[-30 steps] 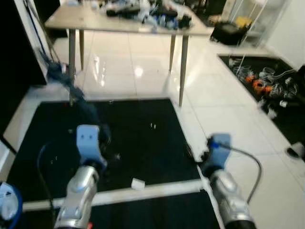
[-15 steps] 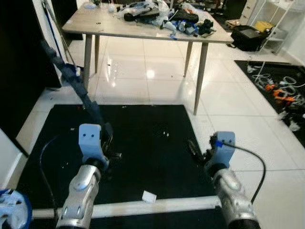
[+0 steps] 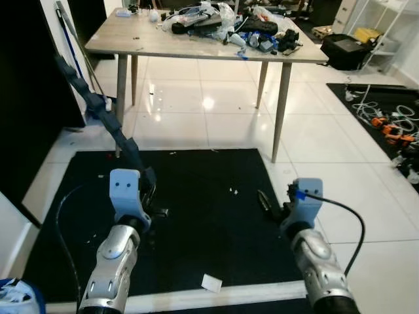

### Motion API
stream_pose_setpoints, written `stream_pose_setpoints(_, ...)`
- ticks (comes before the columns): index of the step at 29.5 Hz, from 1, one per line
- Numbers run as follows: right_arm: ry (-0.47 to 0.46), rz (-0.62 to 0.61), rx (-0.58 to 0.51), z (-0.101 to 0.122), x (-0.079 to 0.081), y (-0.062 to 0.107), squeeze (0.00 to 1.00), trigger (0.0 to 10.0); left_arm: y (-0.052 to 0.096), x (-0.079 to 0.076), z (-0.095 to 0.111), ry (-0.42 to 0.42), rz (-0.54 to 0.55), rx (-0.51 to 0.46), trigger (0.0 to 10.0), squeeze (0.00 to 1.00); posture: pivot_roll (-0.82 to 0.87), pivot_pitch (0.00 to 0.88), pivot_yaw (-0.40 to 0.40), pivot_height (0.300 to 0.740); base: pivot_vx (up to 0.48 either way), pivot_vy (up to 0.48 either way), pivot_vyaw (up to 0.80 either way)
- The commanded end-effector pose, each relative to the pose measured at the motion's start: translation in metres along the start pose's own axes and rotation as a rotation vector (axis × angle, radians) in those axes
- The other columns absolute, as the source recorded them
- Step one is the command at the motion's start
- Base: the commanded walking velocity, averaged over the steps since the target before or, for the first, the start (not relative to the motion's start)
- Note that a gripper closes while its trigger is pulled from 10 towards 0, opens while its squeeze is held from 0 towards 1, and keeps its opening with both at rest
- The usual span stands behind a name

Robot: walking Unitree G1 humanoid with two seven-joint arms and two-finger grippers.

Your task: Picking trash to rubbish bin

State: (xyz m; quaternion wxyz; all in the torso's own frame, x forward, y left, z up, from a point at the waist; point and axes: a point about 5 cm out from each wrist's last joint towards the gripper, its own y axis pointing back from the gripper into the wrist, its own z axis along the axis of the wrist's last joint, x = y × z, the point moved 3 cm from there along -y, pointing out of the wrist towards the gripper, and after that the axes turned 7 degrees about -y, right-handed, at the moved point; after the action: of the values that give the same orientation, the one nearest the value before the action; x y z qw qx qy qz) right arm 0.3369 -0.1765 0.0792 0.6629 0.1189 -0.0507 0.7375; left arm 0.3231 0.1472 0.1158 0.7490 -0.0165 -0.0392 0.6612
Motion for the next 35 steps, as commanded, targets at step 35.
stream_pose_setpoints(35, -0.001, -0.01, 0.013, -0.0032, -0.0059, 0.0019, 0.0, 10.0, 0.002, 0.0, -0.0033, -0.003, -0.006, 0.005, 10.0, 0.0, 0.01, 0.109, -0.034, 0.74, 0.31, 0.0, 0.0)
